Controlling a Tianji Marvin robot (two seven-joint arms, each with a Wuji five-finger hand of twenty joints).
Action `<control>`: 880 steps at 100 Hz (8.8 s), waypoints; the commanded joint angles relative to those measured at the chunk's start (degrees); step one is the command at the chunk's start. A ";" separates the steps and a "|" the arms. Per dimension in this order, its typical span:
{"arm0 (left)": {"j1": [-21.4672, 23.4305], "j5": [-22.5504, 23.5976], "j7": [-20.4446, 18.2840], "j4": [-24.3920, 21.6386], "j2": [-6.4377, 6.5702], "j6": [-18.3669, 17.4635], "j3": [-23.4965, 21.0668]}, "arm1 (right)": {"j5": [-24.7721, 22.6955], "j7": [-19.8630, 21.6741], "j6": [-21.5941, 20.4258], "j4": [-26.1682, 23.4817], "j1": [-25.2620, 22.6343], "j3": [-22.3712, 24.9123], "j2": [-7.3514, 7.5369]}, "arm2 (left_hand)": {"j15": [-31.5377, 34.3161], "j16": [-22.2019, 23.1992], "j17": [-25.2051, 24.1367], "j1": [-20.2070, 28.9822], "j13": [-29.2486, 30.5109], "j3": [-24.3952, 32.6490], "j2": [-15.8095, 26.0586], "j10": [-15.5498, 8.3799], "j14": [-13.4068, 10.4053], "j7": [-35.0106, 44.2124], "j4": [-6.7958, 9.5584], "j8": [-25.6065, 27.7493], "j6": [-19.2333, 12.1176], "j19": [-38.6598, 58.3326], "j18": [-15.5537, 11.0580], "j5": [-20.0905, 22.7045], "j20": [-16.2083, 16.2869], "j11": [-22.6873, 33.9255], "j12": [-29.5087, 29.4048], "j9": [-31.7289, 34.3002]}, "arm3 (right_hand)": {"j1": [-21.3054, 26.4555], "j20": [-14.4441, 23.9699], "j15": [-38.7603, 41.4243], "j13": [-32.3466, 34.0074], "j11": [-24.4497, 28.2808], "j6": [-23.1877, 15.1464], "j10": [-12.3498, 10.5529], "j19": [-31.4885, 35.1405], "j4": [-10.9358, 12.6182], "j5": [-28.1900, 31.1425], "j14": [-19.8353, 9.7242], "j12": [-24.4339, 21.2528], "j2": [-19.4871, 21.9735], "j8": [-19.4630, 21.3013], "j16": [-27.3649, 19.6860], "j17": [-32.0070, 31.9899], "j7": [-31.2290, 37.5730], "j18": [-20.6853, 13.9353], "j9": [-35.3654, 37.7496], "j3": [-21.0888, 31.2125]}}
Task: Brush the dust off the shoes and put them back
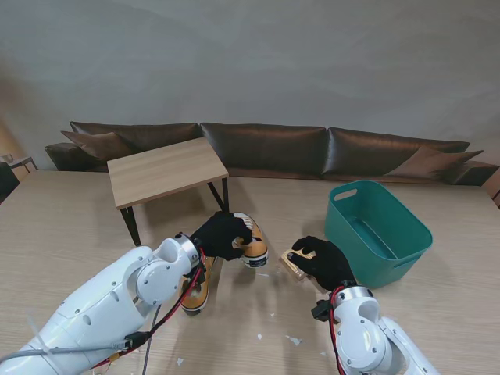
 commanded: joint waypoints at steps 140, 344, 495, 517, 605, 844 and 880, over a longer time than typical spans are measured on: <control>-1.23 -11.48 -11.68 -8.67 1.25 -5.97 -6.40 | 3.18 -3.87 -1.07 8.17 7.00 -10.50 -2.59 | 1.10 -1.58 5.02 -1.58 8.01 -0.49 7.04 -4.35 -1.53 20.27 -1.81 8.89 3.67 4.00 -1.76 0.56 -4.01 -2.46 12.74 8.55 | 3.43 1.37 -9.01 -23.41 -4.58 -2.08 -3.65 -21.20 -0.74 -30.81 -4.16 -6.14 -11.88 8.70 -5.64 -31.65 -29.59 -7.86 -30.75 -5.62; -5.46 -22.00 -16.49 -5.03 0.73 -4.83 -3.80 | 7.74 -32.60 -8.00 15.28 11.39 -16.88 -12.13 | -2.34 -2.42 3.82 0.42 7.13 -0.33 5.58 -1.89 0.44 15.27 -0.83 7.34 4.18 0.59 -0.11 0.39 -5.28 -5.38 10.84 8.56 | 14.91 -1.02 10.96 19.25 6.58 -2.96 -4.77 4.33 -10.57 13.20 -0.84 0.22 -10.52 -16.45 2.83 -8.91 29.73 2.62 25.75 9.05; 23.36 -6.46 2.10 -20.57 -0.35 4.45 -25.29 | 6.15 -24.68 22.46 19.99 21.66 -23.94 -15.88 | -35.90 -18.20 1.51 -2.19 3.08 -28.18 21.87 5.28 3.04 -32.91 10.33 -19.82 9.98 -35.46 2.38 1.84 -2.17 -25.59 -36.42 3.06 | 18.53 -3.10 39.74 26.04 12.98 8.94 2.74 16.75 -10.06 17.80 -1.28 11.28 -9.88 6.51 12.03 6.36 32.61 3.95 34.60 13.62; 25.93 -5.86 3.83 -21.44 -0.63 5.90 -26.39 | 7.25 -23.90 25.35 26.57 25.84 -26.19 -18.08 | -36.67 -17.90 3.65 -1.54 2.71 -28.65 22.29 5.74 3.16 -32.90 10.50 -19.82 10.74 -43.41 2.52 2.09 3.11 -25.61 -36.24 2.92 | 18.19 -2.65 36.03 25.87 12.82 7.38 2.75 16.76 -9.90 16.46 -0.11 11.11 -8.68 5.02 10.43 2.75 32.06 2.82 32.33 12.21; 29.74 -4.50 2.66 -24.34 -0.33 9.59 -27.64 | 11.57 -20.40 34.19 47.91 37.44 -30.89 -25.92 | -39.14 -17.23 3.07 -0.66 3.67 -30.47 23.51 6.17 3.34 -33.04 10.68 -19.82 11.28 -44.08 2.31 2.13 5.52 -25.46 -35.87 2.90 | 6.87 -0.47 28.81 19.92 15.75 8.56 3.49 17.17 -1.14 7.18 0.72 9.25 -3.12 -1.46 9.76 -8.30 13.16 0.48 17.81 10.58; 28.39 -6.96 0.55 -22.73 -0.18 11.30 -26.04 | 6.11 -7.97 43.35 45.20 41.64 -35.52 -23.50 | -39.97 -16.07 2.57 1.33 3.71 -34.06 24.61 6.43 3.47 -32.52 11.19 -19.12 12.11 -44.67 1.31 3.13 6.23 -24.74 -33.65 3.95 | -7.01 -0.07 13.38 -14.62 8.15 8.94 1.65 -2.43 3.13 -32.24 0.45 -2.23 2.46 -24.50 2.71 -31.58 -12.62 -7.16 -23.12 -13.12; 28.21 -7.12 0.34 -22.54 -0.16 11.29 -25.90 | 5.46 -9.29 42.55 42.94 41.04 -34.54 -22.73 | -40.00 -16.05 2.51 1.40 3.61 -34.25 24.69 6.45 3.46 -32.58 11.21 -19.14 12.10 -44.65 1.35 3.05 6.25 -24.81 -33.50 3.88 | -8.00 -0.60 12.65 -14.58 8.28 7.45 1.35 -3.61 3.14 -31.70 0.07 -2.23 3.70 -22.47 2.40 -31.82 -12.91 -6.92 -23.36 -13.98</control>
